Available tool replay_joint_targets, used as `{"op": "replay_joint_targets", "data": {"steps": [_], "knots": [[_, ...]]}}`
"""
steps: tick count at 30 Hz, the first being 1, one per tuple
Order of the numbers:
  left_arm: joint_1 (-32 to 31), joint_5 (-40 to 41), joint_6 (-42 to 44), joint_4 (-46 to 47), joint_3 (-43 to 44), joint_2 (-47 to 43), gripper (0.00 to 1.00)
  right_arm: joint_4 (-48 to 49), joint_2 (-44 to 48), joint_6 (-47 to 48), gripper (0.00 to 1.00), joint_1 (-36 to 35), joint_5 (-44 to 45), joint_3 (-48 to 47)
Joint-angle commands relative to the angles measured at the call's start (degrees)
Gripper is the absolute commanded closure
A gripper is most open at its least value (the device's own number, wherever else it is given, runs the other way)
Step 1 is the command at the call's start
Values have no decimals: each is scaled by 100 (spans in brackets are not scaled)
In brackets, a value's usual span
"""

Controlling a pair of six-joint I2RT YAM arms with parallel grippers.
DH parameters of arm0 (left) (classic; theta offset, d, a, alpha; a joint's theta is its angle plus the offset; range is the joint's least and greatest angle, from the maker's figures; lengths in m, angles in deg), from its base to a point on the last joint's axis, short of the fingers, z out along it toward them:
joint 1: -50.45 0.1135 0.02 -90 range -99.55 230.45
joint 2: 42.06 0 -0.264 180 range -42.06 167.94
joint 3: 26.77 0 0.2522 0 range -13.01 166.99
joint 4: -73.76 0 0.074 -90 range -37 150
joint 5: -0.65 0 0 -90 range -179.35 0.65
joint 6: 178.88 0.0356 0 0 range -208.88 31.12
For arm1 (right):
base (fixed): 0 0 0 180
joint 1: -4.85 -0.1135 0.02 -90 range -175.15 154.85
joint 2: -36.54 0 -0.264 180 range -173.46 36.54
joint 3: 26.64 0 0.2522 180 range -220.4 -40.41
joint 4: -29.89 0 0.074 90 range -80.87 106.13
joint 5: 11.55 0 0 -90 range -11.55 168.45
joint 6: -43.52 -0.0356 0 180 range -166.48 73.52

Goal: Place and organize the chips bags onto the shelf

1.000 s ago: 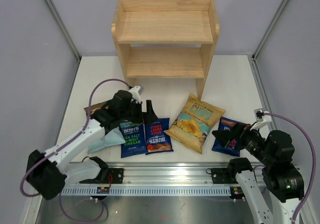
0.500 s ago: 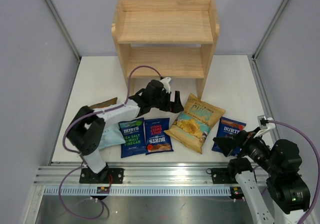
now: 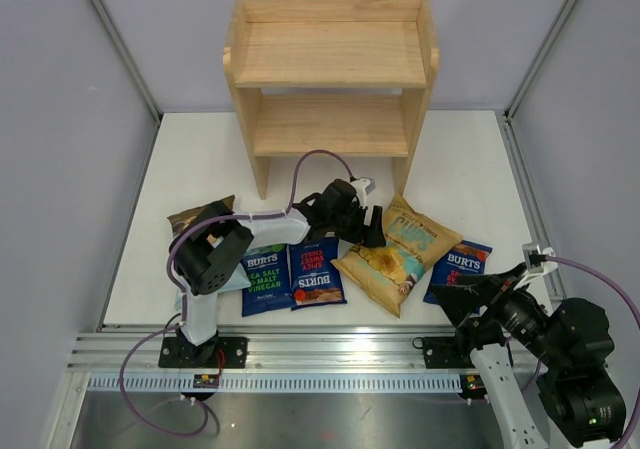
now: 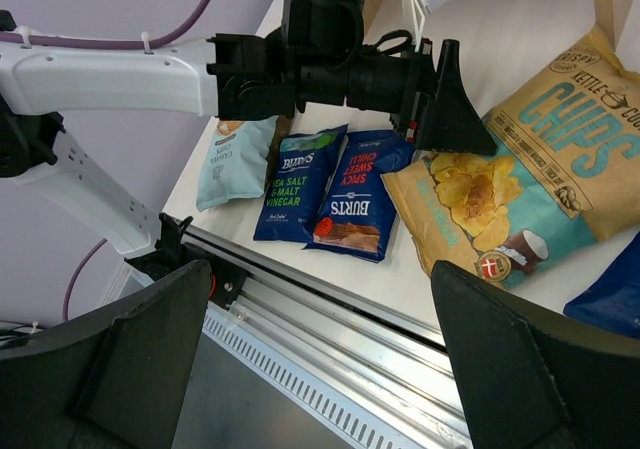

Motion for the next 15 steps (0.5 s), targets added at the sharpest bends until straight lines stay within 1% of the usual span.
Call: {"op": "replay_joint_targets", "data": {"steps": [1, 2, 5, 6, 9, 12, 13, 14, 15], "knots": [[-7, 74, -340, 588, -77, 134, 17, 200, 53, -66, 0, -12, -152, -209], [-7, 48, -437, 833, -235, 134, 25, 199, 53, -66, 1, -12, -152, -209], [-7, -58, -807, 1395, -508, 108, 34, 217, 53, -75, 1, -12, -161, -156], [-15, -58, -886, 1502, -648, 82, 43, 226, 62, -83, 1, -12, -152, -130], [-33, -6, -1158, 1872, -912, -76, 64, 226, 62, -83, 1, -12, -161, -95], [-33, 73, -1290, 2258, -1132, -252, 77, 235, 62, -83, 0, -12, -152, -103], [-42, 91, -1395, 2468, -1307, -392, 83, 235, 62, -83, 0, -12, -144, -95], [-42, 109, -1440, 2575, -1378, -480, 86, 243, 53, -92, 1, -12, -143, -51], [-50, 152, -1527, 2689, -1475, -551, 92, 261, 62, -92, 1, -12, -143, -33]]}}
